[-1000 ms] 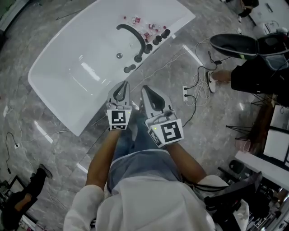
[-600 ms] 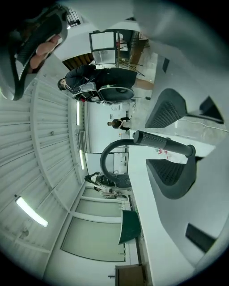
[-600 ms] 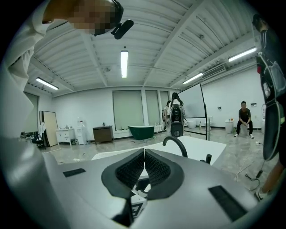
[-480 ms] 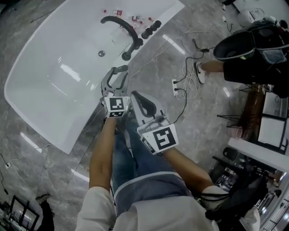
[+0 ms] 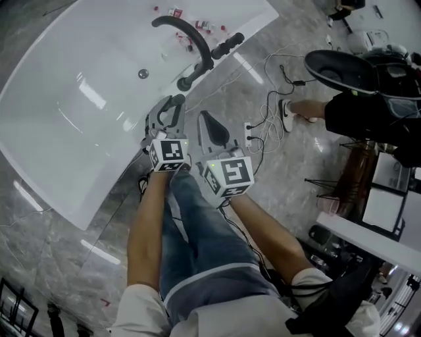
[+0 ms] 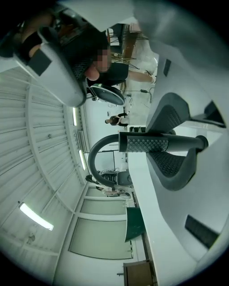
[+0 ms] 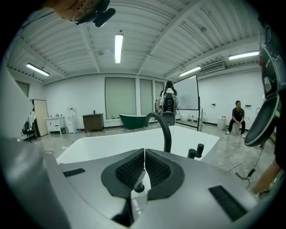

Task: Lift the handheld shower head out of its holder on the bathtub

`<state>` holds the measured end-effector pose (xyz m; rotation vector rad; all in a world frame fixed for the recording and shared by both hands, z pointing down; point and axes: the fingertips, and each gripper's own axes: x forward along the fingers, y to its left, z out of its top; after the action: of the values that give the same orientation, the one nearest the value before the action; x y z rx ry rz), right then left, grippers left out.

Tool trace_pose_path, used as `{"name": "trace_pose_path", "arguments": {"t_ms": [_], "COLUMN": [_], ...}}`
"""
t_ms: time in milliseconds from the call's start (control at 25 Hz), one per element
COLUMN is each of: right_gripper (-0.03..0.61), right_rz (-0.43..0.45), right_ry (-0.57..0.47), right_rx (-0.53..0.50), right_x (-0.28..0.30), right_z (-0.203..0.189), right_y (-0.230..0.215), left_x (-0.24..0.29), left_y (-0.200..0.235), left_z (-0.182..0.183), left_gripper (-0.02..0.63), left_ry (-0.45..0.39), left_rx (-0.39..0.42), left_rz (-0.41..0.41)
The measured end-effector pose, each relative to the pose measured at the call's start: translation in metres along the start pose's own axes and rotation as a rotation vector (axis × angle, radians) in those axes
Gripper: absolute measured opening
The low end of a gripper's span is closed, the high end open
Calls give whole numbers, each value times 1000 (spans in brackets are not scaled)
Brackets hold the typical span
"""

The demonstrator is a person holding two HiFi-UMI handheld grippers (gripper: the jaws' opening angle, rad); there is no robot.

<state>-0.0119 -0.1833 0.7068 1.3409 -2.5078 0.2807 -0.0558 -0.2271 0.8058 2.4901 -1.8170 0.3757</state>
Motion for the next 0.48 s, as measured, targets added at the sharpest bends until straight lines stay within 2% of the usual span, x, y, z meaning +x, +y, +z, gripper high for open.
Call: {"name": "trace_pose_path", "arguments": {"t_ms": [120, 240, 360, 480], "right_gripper": [17, 17, 17, 17], "right_rz": [-3, 0, 29, 78], "right_ry": [8, -11, -35, -76], "right_rx": [-11, -13, -23, -28], "right_x": [14, 15, -4, -41], "right_z": [0, 20, 51, 105], "right_y": [-4, -9, 4, 24], "left_x": [-5, -18, -51, -96], "left_y": [11, 23, 33, 36], "left_z": [4, 38, 98, 182], "left_gripper": [140, 140, 140, 140], "left_ry": [4, -51, -109, -160], "left_rx": [-42, -87, -97, -112], "left_rz": [12, 25, 37, 48]}}
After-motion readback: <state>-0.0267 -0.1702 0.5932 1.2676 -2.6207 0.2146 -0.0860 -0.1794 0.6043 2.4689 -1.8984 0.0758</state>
